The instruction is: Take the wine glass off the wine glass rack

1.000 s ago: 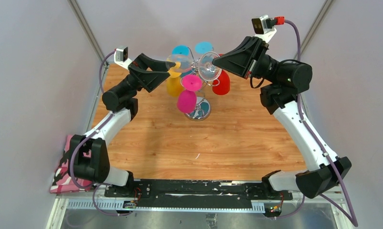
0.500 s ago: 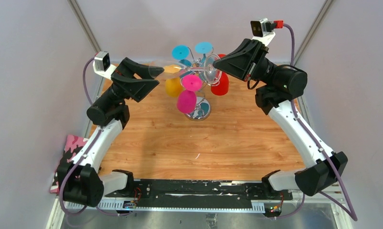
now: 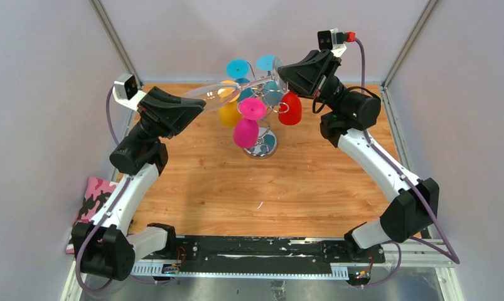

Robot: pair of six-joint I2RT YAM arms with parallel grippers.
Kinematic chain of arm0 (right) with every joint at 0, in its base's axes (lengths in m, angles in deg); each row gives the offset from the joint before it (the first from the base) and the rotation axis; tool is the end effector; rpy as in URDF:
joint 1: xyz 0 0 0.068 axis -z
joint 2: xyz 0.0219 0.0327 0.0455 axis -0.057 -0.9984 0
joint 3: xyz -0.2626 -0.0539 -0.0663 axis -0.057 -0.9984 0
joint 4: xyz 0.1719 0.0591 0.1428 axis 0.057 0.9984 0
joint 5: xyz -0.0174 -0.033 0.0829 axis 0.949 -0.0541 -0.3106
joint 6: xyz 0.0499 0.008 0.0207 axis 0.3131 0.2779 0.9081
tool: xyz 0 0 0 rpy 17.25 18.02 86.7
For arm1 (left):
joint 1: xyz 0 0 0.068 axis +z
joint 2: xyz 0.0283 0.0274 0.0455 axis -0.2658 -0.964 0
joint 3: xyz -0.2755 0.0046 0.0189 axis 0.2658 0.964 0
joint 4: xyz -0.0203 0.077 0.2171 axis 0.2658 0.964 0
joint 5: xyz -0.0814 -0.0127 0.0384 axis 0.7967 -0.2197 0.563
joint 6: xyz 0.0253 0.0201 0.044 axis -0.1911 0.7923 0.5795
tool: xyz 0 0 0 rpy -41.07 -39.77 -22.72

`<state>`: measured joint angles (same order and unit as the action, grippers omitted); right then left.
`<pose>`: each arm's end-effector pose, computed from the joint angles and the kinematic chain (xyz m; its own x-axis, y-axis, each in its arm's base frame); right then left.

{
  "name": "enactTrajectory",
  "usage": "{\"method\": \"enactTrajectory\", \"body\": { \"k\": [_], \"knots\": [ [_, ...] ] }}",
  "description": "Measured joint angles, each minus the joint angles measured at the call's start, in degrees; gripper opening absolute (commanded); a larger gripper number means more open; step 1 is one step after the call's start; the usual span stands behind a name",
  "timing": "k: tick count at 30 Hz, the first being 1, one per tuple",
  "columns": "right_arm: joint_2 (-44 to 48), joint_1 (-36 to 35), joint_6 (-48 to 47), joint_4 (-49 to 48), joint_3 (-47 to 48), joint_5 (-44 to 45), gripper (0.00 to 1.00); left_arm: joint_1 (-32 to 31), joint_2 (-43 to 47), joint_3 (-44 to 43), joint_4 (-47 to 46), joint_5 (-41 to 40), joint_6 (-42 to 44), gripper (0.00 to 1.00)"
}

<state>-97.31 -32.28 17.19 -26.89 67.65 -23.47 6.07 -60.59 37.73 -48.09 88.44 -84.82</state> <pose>0.1986 0.1374 0.5149 -0.7241 0.4482 -0.5242 -0.6851 -0.5551 0.4717 0.1478 -0.0495 0.4603 -0.3504 -0.6831 -0.6408 0.9325 -0.1902 -0.3071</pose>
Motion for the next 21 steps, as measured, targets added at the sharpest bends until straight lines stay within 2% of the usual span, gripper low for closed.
{"method": "enactTrajectory", "body": {
  "k": [2, 4, 5, 9, 12, 18, 21],
  "knots": [
    [-0.2, 0.0, 0.6, -0.5, 0.0, 0.4, 0.0, 0.0, -0.1, 0.0, 0.0, -0.3, -0.3, 0.0],
    [-0.2, 0.0, 0.8, -0.5, -0.1, 0.7, 0.06, 0.0, -0.3, 0.0, 0.2, -0.7, -0.6, 0.0],
    [-0.2, 0.0, 0.8, -0.5, -0.1, 0.7, 0.16, 0.0, 0.0, 0.0, 0.9, -1.0, -0.2, 0.0],
    [0.1, 0.0, -0.6, -0.2, -0.3, 0.2, 0.67, -0.3, 4.6, 0.5, 8.2, -1.1, 5.5, 0.0],
    [0.3, -0.1, -3.0, 2.4, -1.7, -1.2, 0.84, -0.9, 11.1, 0.4, 20.8, -1.4, 13.7, 0.0],
    [2.3, 1.7, -6.1, 7.4, -6.8, -2.1, 0.91, -1.4, 21.4, -8.1, 54.2, -6.7, 33.4, 0.0],
    [4.2, 4.3, -7.5, 8.6, -10.1, -5.8, 0.91, -1.5, 22.7, -14.6, 69.4, -15.4, 42.3, 0.0]
  ]
}}
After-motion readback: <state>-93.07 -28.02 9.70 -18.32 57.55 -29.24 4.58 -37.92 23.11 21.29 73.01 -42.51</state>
